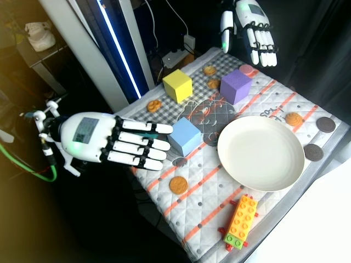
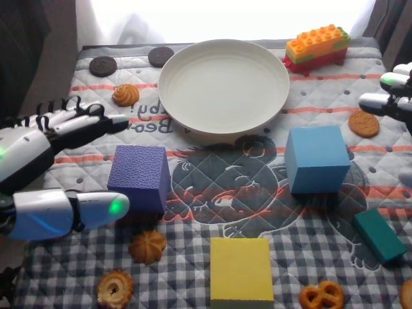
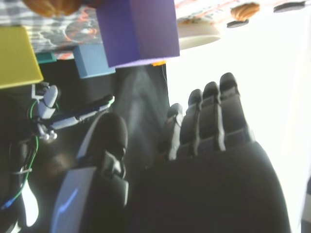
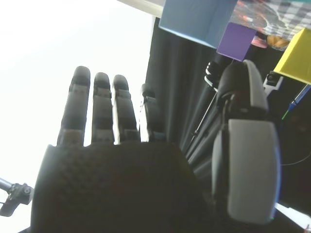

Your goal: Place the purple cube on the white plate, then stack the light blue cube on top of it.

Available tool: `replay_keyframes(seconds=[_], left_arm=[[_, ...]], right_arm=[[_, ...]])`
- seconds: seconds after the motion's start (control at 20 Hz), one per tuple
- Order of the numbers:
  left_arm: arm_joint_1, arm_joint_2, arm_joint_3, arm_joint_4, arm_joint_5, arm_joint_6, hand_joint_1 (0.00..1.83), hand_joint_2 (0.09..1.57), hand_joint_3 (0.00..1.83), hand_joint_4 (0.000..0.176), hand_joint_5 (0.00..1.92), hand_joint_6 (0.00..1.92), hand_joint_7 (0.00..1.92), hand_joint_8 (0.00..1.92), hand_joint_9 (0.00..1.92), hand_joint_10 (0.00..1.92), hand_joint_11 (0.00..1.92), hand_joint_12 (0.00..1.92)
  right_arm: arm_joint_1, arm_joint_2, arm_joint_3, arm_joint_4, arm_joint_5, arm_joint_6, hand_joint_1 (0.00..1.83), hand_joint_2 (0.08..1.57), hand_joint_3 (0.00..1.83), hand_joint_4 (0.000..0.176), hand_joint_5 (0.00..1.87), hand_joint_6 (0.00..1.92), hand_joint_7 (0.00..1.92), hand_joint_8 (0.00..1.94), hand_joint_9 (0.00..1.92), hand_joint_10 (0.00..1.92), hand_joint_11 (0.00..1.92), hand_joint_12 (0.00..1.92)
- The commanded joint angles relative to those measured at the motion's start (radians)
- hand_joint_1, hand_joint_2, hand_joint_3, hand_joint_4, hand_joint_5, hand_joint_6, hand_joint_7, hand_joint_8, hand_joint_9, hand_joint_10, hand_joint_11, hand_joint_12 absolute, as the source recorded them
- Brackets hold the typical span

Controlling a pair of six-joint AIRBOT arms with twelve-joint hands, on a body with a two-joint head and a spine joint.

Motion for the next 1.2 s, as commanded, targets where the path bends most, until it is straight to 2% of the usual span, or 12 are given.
replay_keyframes(seconds=[0.0, 0.1, 0.3, 0.45, 0.6, 0.7, 0.8, 0.9, 1.0, 1.05, 1.15], left_arm=[[-0.023, -0.008, 0.012, 0.005, -0.093, -0.002, 0.43, 0.96, 0.0, 0.176, 0.02, 0.0, 0.0, 0.0, 0.0, 0.0, 0.0, 0.0], [-0.052, -0.03, 0.036, 0.007, -0.055, -0.002, 0.48, 0.91, 0.0, 0.176, 0.0, 0.0, 0.0, 0.0, 0.0, 0.0, 0.0, 0.0], [-0.113, -0.072, 0.09, 0.014, 0.051, -0.002, 0.64, 0.77, 0.0, 0.176, 0.0, 0.0, 0.0, 0.0, 0.0, 0.0, 0.0, 0.0], [-0.149, -0.102, 0.128, 0.032, 0.14, -0.002, 0.7, 0.76, 0.0, 0.176, 0.01, 0.0, 0.0, 0.0, 0.0, 0.0, 0.0, 0.0], [-0.167, -0.12, 0.137, 0.044, 0.165, 0.018, 0.62, 0.8, 0.01, 0.176, 0.0, 0.0, 0.0, 0.0, 0.0, 0.0, 0.0, 0.0], [-0.19, -0.136, 0.141, 0.036, 0.181, 0.069, 0.66, 0.79, 0.0, 0.176, 0.0, 0.0, 0.04, 0.01, 0.04, 0.02, 0.0, 0.0], [-0.218, -0.15, 0.154, 0.043, 0.212, 0.078, 0.59, 0.83, 0.02, 0.176, 0.0, 0.0, 0.04, 0.01, 0.03, 0.01, 0.0, 0.0], [-0.241, -0.162, 0.169, 0.047, 0.236, 0.078, 0.56, 0.87, 0.01, 0.176, 0.0, 0.0, 0.09, 0.02, 0.08, 0.02, 0.0, 0.0], [-0.254, -0.168, 0.178, 0.046, 0.255, 0.078, 0.62, 0.86, 0.0, 0.176, 0.0, 0.0, 0.18, 0.01, 0.15, 0.01, 0.02, 0.01], [-0.256, -0.169, 0.18, 0.046, 0.258, 0.078, 0.62, 0.9, 0.0, 0.176, 0.09, 0.01, 0.25, 0.01, 0.22, 0.01, 0.05, 0.04], [-0.256, -0.17, 0.181, 0.046, 0.262, 0.078, 0.65, 0.88, 0.0, 0.176, 0.16, 0.0, 0.41, 0.01, 0.37, 0.01, 0.0, 0.44]], right_arm=[[0.012, 0.003, -0.001, 0.02, 0.125, 0.001, 0.1, 1.3, 0.01, 0.176, 0.15, 0.01, 0.08, 0.0, 0.04, 0.0, 0.0, 0.2], [0.012, 0.003, -0.002, 0.02, 0.14, 0.001, 0.12, 1.27, 0.0, 0.176, 0.15, 0.0, 0.06, 0.0, 0.01, 0.0, 0.0, 0.21], [0.011, 0.001, -0.002, 0.02, 0.14, 0.001, 0.09, 1.17, 0.0, 0.176, 0.03, 0.0, 0.0, 0.0, 0.0, 0.0, 0.0, 0.01], [0.009, -0.001, -0.002, 0.02, 0.14, 0.001, 0.1, 1.18, 0.0, 0.176, 0.02, 0.0, 0.0, 0.0, 0.0, 0.0, 0.0, 0.0], [0.008, -0.004, -0.002, 0.02, 0.14, 0.001, 0.09, 1.19, 0.0, 0.176, 0.02, 0.0, 0.0, 0.0, 0.0, 0.0, 0.0, 0.0], [0.007, -0.008, -0.001, 0.02, 0.14, 0.001, 0.12, 1.19, 0.0, 0.176, 0.01, 0.0, 0.0, 0.0, 0.0, 0.0, 0.0, 0.0], [0.006, -0.01, -0.001, 0.02, 0.14, 0.001, 0.11, 1.2, 0.01, 0.176, 0.01, 0.0, 0.0, 0.0, 0.0, 0.0, 0.0, 0.0], [0.005, -0.011, -0.001, 0.02, 0.14, 0.001, 0.13, 1.21, 0.01, 0.176, 0.02, 0.0, 0.0, 0.0, 0.0, 0.0, 0.0, 0.0], [0.001, -0.011, -0.001, 0.02, 0.14, 0.002, 0.12, 1.21, 0.01, 0.176, 0.02, 0.0, 0.0, 0.0, 0.0, 0.0, 0.0, 0.0], [0.0, -0.011, -0.001, 0.02, 0.14, 0.003, 0.1, 1.22, 0.01, 0.176, 0.02, 0.0, 0.0, 0.0, 0.0, 0.0, 0.0, 0.0], [0.0, -0.011, -0.001, 0.02, 0.14, 0.006, 0.11, 1.21, 0.0, 0.176, 0.03, 0.01, 0.0, 0.0, 0.0, 0.0, 0.0, 0.0]])
